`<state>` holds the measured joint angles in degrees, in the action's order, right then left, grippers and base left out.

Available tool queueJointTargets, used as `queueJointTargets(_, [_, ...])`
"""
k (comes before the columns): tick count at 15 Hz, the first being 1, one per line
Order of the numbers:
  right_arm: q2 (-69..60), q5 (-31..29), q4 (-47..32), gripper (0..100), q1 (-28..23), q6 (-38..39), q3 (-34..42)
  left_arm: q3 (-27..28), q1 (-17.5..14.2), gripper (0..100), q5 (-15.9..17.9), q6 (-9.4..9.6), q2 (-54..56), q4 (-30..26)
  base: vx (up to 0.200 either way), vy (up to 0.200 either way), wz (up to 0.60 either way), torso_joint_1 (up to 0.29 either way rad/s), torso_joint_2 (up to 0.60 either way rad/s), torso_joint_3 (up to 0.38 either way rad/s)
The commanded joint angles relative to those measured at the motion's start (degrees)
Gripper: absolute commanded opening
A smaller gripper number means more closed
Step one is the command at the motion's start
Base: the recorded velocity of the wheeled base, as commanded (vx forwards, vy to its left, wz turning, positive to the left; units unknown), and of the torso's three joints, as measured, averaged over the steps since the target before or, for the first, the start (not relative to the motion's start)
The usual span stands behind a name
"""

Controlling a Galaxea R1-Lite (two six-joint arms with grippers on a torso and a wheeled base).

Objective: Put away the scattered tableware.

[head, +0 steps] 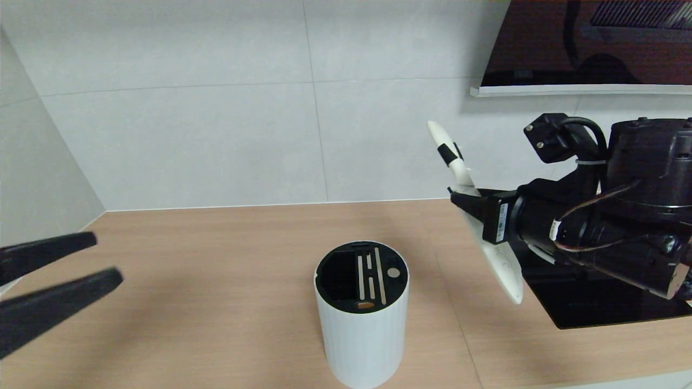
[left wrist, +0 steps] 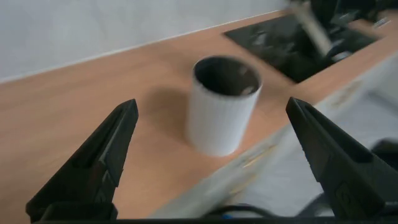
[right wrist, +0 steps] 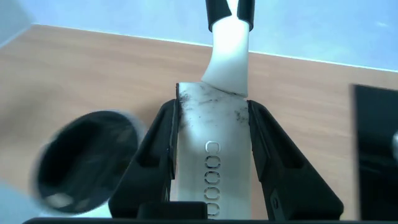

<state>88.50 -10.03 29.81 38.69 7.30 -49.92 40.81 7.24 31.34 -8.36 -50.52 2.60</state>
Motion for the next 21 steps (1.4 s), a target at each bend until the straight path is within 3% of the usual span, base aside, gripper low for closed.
queueJointTargets(1, [0.9, -0.3, 0.3, 0, 3.3, 0.1, 0.6, 1.1, 6.0, 100, 0.6, -6.84, -14.8, 9.8, 0.000, 0.000, 0.00, 0.000, 0.00, 0.000])
queueJointTargets(3, [0.4, 0.0, 0.4, 0, 3.5, 0.2, 1.5, -1.2, 6.5, 100, 0.7, -10.36, -18.6, 17.4, 0.000, 0.000, 0.00, 0.000, 0.00, 0.000])
queueJointTargets(4, [0.3, 0.0, 0.5, 0, 4.1, 0.2, 1.6, -1.7, 6.8, 100, 0.7, -13.08, -20.4, 20.7, 0.000, 0.000, 0.00, 0.000, 0.00, 0.000])
queueJointTargets(5, [0.4, -0.2, 1.0, 0, 5.5, 0.3, 1.5, -2.0, 8.6, 100, 0.7, -17.39, -22.0, 23.9, 0.000, 0.000, 0.00, 0.000, 0.00, 0.000])
queueJointTargets(6, [0.4, -0.3, 1.3, 0, 6.5, 0.3, 1.4, -2.2, 9.9, 100, 0.7, -19.76, -22.4, 25.5, 0.000, 0.000, 0.00, 0.000, 0.00, 0.000])
queueJointTargets(7, [0.9, -0.5, 2.6, 0, 8.1, 0.9, 1.3, -3.2, 13.0, 100, 0.7, -26.18, -23.3, 30.2, 0.000, 0.000, 0.00, 0.000, 0.00, 0.000])
queueJointTargets(8, [1.1, -0.5, 3.0, 0, 8.9, 1.7, 1.2, -3.5, 13.9, 100, 0.7, -28.11, -23.7, 32.0, 0.000, 0.000, 0.00, 0.000, 0.00, 0.000])
queueJointTargets(9, [1.8, -0.5, 3.1, 0, 11.8, 4.4, 0.6, -4.5, 16.3, 100, 0.7, -32.68, -25.2, 37.0, 0.000, 0.000, 0.00, 0.000, 0.00, 0.000])
queueJointTargets(13, [4.0, -1.2, 3.0, 0, 16.7, 9.0, -1.3, -5.7, 21.2, 100, 0.6, -42.00, -27.5, 43.7, 0.000, 0.000, 0.00, 0.000, 0.00, 0.000])
queueJointTargets(16, [5.9, -2.3, 3.1, 0, 18.7, 11.6, -2.3, -7.0, 24.4, 100, -2.3, -42.26, -31.3, 49.3, 0.000, 0.000, 0.00, 0.000, 0.00, 0.000])
queueJointTargets(19, [6.1, -2.5, 3.0, 0, 20.3, 11.8, -2.4, -5.3, 26.4, 100, -12.7, -42.26, -37.6, 54.4, 0.000, 0.000, 0.00, 0.000, 0.00, 0.000])
queueJointTargets(21, [6.1, -2.5, 3.0, 0, 20.6, 11.8, -2.3, -5.1, 26.9, 100, -13.3, -42.17, -38.3, 54.4, 0.000, 0.000, 0.00, 0.000, 0.00, 0.000])
